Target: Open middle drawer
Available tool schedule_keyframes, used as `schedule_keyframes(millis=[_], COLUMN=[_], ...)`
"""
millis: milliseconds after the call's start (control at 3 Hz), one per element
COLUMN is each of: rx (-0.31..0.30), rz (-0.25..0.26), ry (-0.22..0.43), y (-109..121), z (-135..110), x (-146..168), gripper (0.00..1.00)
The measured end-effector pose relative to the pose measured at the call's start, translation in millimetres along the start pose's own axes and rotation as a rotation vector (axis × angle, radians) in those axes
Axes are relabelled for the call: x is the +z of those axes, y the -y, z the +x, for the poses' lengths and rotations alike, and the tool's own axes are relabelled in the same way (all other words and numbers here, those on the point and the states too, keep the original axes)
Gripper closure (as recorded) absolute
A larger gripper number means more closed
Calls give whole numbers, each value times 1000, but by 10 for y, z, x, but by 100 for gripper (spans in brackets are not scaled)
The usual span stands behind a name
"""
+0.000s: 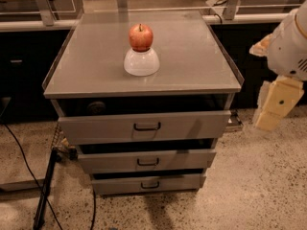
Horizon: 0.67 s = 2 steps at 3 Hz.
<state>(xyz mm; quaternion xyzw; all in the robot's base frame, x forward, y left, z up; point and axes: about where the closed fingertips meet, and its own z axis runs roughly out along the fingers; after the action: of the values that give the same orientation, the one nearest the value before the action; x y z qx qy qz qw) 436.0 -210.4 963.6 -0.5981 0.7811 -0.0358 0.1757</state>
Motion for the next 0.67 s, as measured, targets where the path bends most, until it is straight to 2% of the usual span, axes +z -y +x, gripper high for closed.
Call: schedule_keyframes(millis=[333, 667], rx=[11, 11], rz=[-16, -44], ry=[40, 79], y=[-205, -481], z=[-15, -81], x=[360, 854], gripper=[0, 0])
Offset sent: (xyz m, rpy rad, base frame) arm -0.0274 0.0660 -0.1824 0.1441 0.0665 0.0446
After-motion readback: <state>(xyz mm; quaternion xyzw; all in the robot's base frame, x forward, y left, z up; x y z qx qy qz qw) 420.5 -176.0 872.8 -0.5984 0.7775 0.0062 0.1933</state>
